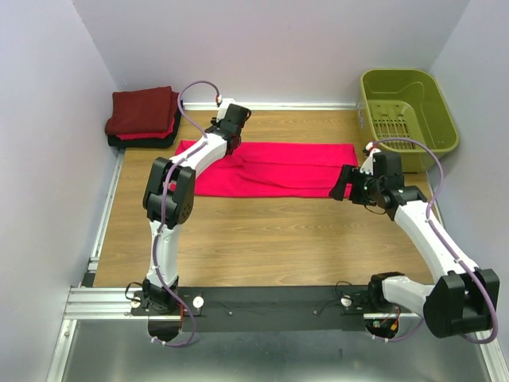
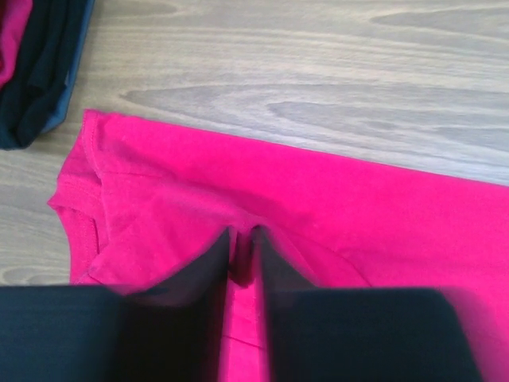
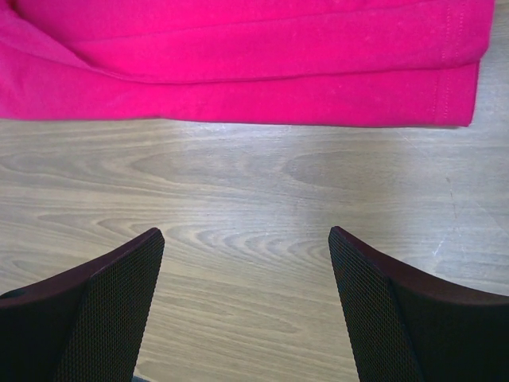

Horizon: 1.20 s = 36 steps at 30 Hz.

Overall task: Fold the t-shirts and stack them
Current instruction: Fold the tshirt

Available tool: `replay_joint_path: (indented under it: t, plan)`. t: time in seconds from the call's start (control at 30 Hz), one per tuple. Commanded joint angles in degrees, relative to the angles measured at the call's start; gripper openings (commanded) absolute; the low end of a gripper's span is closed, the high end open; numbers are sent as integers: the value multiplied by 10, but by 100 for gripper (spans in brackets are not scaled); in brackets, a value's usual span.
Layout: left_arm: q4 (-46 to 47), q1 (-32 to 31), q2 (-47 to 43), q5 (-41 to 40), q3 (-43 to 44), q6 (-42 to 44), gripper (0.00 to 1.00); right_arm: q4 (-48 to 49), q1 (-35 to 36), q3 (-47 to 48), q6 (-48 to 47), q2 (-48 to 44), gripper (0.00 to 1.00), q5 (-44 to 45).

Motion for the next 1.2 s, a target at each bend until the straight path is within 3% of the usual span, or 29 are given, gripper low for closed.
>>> replay_joint_path:
  t: [0.0,0.1,0.2,0.43,0.5,0.7,1.17]
  plan:
    - [6,15,11,-19,18,-23,43,-10,4,31,-21,27,91,-32]
    - [10,21,-17,-6,7,-29,70,-7,12,55,-26,58,91,-35]
    - [10,27,-63,0,-15,-40,79,4,33,82,-31,95,91,-27]
    - [27,73,-219,61,-179,-97,78,25,115,157,-75,204,91,2]
    - [45,97,-249,74,-264,-101,72,27,143,188,-93,257,91,28]
    - [74,144,-265,96,-350,-98,62,30,199,255,-128,345,91,87]
    - [75,181,-203,77,-382,-85,57,30,258,368,-196,503,91,160]
